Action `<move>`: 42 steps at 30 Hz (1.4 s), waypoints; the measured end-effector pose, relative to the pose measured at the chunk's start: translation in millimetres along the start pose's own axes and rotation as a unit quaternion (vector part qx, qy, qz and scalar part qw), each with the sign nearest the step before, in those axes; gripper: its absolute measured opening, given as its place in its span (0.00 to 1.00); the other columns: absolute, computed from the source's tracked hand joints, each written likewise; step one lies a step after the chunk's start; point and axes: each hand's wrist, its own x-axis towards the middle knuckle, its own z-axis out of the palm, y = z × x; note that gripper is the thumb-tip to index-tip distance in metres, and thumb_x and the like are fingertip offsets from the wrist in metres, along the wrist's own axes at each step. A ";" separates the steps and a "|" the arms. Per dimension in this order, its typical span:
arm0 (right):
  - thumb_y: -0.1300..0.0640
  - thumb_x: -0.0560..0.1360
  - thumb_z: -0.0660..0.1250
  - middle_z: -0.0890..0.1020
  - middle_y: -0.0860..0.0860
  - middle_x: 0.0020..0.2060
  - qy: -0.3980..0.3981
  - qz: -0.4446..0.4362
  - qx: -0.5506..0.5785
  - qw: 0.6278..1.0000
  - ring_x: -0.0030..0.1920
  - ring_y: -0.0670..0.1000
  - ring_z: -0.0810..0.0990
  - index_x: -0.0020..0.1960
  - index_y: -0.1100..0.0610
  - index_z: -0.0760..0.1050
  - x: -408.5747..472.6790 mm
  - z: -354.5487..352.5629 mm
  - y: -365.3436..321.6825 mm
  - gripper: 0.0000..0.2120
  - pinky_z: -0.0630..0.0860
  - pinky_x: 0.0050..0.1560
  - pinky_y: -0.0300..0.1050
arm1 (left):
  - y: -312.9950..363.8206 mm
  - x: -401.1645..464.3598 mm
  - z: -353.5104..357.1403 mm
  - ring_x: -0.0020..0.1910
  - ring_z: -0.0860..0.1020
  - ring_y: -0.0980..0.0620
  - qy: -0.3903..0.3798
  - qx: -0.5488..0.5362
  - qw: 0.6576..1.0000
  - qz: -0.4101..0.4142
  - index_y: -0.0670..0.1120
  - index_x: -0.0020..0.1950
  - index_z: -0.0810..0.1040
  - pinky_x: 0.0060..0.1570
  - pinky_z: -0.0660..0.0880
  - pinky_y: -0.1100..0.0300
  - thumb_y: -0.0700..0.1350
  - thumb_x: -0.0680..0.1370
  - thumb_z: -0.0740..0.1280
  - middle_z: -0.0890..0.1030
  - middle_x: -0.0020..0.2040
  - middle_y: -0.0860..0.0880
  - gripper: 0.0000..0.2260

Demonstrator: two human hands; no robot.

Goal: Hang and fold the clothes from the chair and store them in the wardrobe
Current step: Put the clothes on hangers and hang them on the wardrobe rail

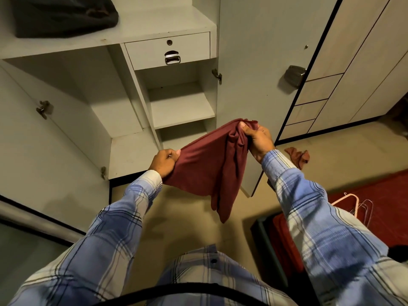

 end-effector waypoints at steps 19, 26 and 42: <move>0.54 0.69 0.78 0.85 0.51 0.38 0.022 -0.023 -0.309 0.951 0.40 0.51 0.82 0.40 0.51 0.83 -8.5 16.1 29.2 0.05 0.81 0.50 0.50 | 42.6 -15.0 18.5 0.44 0.78 0.46 0.045 -0.305 0.948 -0.082 0.45 0.58 0.72 0.49 0.78 0.52 0.35 0.78 0.68 0.78 0.46 0.43 0.11; 0.58 0.71 0.76 0.85 0.52 0.41 -0.055 -0.008 -0.331 0.942 0.45 0.53 0.84 0.45 0.54 0.83 -12.5 45.0 35.8 0.03 0.80 0.55 0.54 | 56.7 -27.3 28.0 0.24 0.70 0.55 -0.014 -0.282 0.958 -0.057 0.45 0.58 0.79 0.24 0.69 0.66 0.32 0.79 0.63 0.74 0.35 0.44 0.12; 0.61 0.72 0.74 0.86 0.50 0.46 -0.101 -0.074 -0.435 0.892 0.47 0.44 0.82 0.52 0.58 0.84 -29.7 55.0 31.2 0.09 0.77 0.57 0.41 | 69.8 -27.4 33.9 0.40 0.79 0.49 -0.005 -0.516 0.835 -0.191 0.41 0.64 0.75 0.33 0.80 0.66 0.27 0.80 0.57 0.78 0.46 0.41 0.17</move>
